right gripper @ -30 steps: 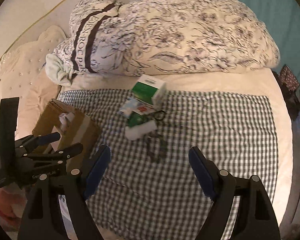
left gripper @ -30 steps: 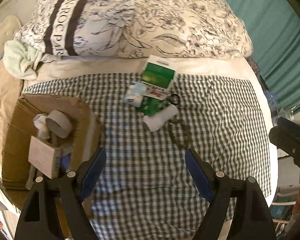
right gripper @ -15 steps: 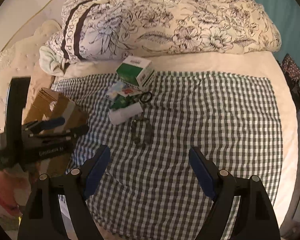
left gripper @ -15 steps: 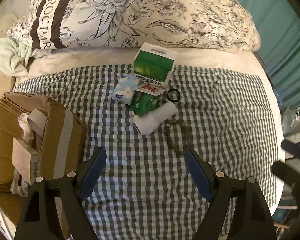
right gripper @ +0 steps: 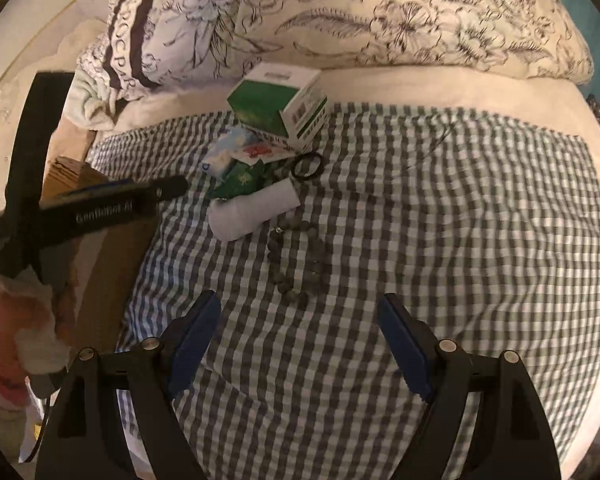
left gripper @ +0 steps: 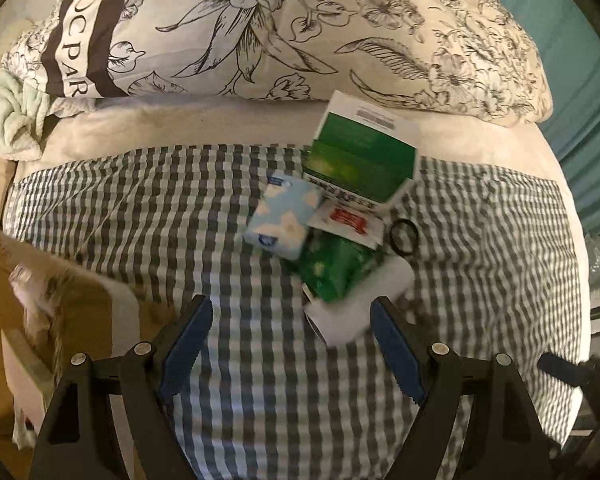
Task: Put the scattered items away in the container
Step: 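Move both tools back toward the remaining items on the sheet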
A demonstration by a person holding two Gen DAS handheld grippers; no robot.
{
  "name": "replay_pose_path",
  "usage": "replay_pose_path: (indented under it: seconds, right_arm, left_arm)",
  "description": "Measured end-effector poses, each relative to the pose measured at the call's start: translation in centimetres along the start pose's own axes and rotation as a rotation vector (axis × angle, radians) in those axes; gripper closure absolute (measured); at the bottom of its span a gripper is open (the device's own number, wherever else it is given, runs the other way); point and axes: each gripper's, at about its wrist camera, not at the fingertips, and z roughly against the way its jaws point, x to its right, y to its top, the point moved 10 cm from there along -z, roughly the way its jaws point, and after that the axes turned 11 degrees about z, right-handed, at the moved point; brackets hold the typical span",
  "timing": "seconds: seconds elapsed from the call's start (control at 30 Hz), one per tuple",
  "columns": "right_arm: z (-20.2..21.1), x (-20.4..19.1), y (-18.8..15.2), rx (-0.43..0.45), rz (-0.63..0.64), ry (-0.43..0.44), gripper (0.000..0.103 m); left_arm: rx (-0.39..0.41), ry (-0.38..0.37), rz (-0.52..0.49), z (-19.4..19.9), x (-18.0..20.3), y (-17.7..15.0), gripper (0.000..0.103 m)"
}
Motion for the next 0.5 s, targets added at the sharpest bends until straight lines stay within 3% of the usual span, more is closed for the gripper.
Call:
replay_pose_path:
  seconds: [0.5]
  right_arm:
    - [-7.0,-0.6,0.3,-0.075,-0.018,0.022,0.022]
  left_arm:
    - [-0.032,0.035,-0.015,-6.9,-0.9,2.5,0.019]
